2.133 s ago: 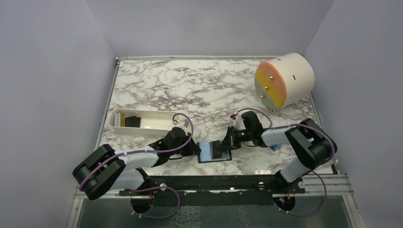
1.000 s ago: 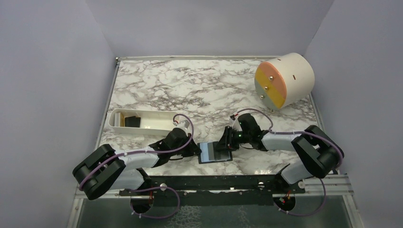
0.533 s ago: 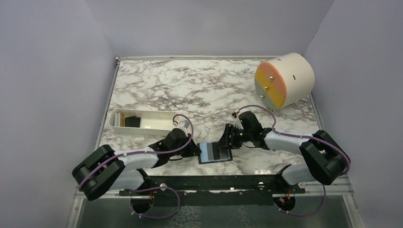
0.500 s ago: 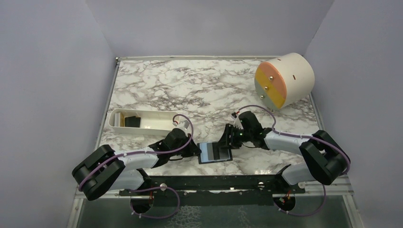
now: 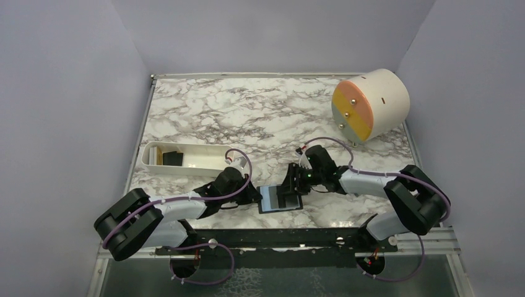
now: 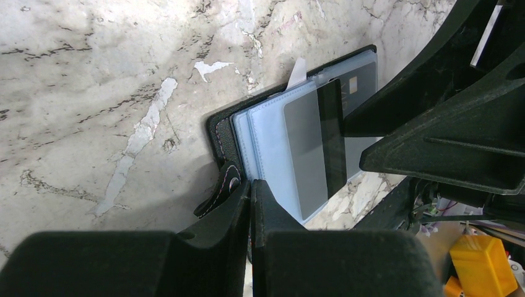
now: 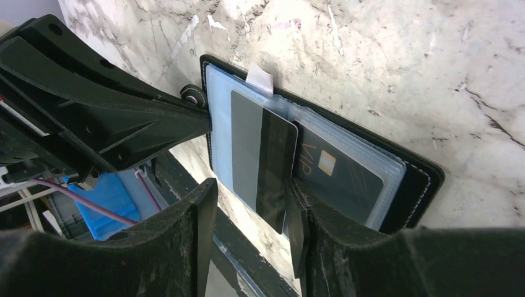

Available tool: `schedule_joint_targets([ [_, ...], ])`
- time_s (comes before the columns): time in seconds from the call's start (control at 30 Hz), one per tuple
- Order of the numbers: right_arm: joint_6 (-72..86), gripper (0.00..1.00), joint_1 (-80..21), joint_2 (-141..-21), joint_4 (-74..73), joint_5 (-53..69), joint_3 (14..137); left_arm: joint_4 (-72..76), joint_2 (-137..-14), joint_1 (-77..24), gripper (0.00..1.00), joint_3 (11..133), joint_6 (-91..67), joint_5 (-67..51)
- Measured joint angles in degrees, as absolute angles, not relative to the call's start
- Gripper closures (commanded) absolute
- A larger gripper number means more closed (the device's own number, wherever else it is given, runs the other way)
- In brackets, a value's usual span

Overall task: Put the credit cards into the card holder
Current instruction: Insert the credit card into the card holder.

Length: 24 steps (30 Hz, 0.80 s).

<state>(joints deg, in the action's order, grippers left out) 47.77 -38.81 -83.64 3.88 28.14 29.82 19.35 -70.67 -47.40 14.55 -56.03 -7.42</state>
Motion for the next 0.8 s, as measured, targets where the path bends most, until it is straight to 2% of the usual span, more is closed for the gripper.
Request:
schedule_joint_targets([
  [0.8, 49.2, 0.58, -42.1, -88.4, 7.7, 28.9, 31.7, 19.7, -70.9, -47.4, 0.92, 14.5, -56.0, -7.5],
])
